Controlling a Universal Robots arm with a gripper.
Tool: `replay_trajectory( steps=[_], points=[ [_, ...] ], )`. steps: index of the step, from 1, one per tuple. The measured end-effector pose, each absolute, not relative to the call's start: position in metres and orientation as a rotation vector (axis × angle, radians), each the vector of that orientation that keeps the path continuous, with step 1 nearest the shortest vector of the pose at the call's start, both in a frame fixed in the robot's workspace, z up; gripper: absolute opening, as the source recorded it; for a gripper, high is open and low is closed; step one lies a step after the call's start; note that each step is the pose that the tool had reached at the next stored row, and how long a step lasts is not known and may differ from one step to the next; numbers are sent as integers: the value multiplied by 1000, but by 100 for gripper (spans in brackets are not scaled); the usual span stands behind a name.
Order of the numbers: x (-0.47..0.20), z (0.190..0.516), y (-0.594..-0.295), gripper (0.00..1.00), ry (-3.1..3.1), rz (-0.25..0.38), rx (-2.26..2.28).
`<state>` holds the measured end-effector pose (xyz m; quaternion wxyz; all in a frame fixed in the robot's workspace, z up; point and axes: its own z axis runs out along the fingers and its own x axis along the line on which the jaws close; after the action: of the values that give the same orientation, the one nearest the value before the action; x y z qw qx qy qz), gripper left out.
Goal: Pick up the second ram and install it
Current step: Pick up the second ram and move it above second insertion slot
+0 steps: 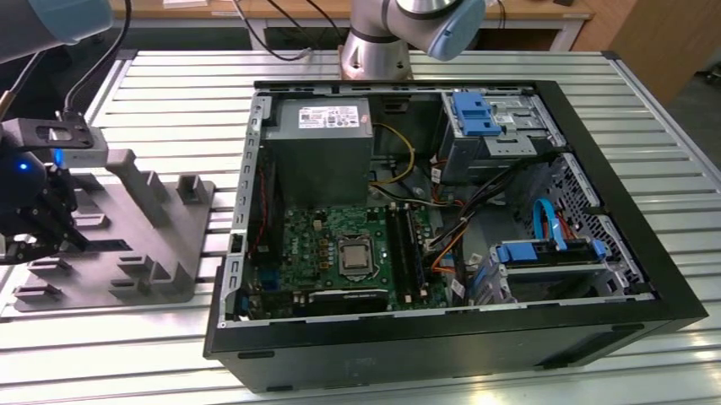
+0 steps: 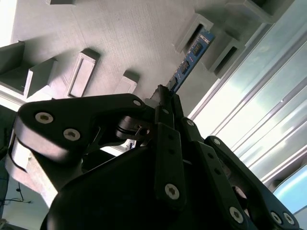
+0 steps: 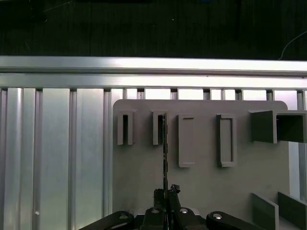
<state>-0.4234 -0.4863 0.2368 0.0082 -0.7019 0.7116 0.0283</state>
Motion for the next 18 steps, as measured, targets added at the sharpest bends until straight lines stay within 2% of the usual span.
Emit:
replay_trajectory(
  steps=[18],
  points=[
    [-423, 249, -486, 14, 2224, 88, -2194]
  ],
)
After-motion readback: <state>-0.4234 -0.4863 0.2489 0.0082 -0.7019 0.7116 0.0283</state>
